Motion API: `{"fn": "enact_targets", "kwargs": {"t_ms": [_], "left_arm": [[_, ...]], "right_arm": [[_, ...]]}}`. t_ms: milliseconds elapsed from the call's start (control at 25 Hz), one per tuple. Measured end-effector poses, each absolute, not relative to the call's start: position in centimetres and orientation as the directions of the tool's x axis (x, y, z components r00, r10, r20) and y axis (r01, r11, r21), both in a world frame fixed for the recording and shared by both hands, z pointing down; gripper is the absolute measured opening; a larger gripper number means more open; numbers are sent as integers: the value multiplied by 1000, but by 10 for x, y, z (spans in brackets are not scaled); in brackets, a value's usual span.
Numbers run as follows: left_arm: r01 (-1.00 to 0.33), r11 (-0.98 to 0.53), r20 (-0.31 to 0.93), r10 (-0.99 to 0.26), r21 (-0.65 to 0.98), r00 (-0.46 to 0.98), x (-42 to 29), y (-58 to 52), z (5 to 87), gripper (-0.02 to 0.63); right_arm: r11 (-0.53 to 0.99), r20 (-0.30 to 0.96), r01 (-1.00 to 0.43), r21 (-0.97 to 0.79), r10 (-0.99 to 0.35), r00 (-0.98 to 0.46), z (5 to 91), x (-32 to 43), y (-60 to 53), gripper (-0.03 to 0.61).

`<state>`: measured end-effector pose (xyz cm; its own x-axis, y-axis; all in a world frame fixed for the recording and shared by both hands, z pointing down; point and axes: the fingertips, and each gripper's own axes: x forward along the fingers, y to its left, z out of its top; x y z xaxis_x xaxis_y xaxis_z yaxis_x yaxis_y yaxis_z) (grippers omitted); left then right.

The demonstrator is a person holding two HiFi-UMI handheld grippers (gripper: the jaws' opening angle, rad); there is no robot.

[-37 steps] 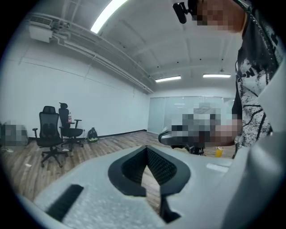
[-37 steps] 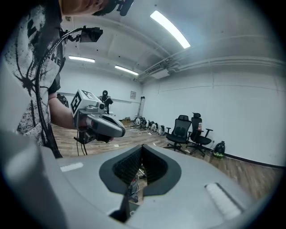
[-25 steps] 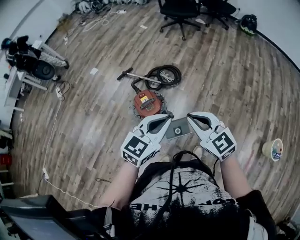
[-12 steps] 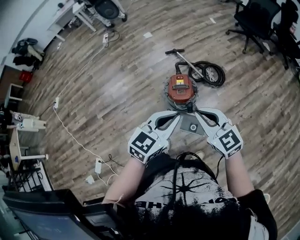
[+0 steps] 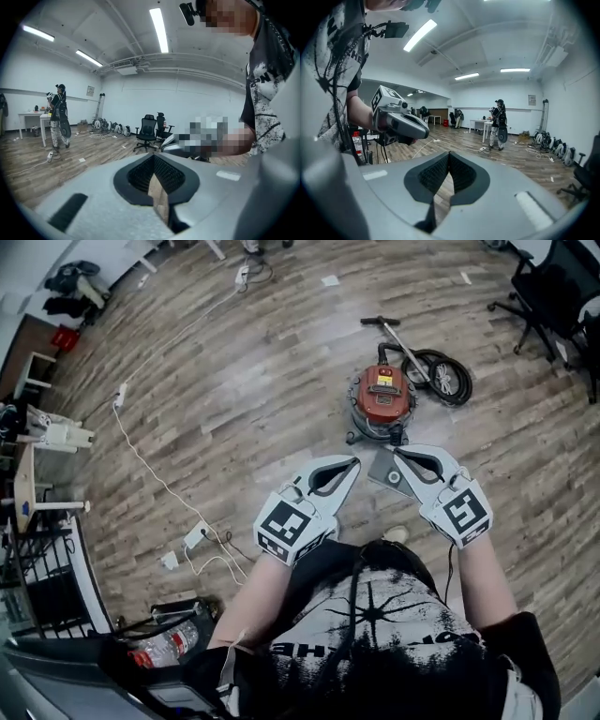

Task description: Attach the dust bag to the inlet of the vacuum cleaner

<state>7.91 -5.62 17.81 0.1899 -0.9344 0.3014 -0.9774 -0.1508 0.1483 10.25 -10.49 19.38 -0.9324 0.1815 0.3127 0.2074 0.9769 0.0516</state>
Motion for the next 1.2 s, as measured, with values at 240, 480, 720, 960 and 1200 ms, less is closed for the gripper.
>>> {"fn": "enact_targets", "kwargs": {"t_ms": [240,480,720,960,1200], "left_arm": [[-929,-328,266,-892,170,364,76,-51,195,-6],[-891,-412,321,-832,190,453,93,-61,223,-6],[-903,-382,389,-815,196,430,107,-110,262,-6],[-898,-357,388,-813,255,434,118,-154,341,-3],[-854,-486,392,-761,185,517,124,-195,477,-3]], "right_arm": [[997,412,9,70,-21,-911,211,127,-107,5],[995,532,-67,76,-97,-841,280,164,-113,8],[999,707,32,43,-7,-707,397,197,-143,46],[963,812,265,-48,192,-551,541,197,-144,109],[971,878,229,-63,163,-450,742,196,-167,186]]}}
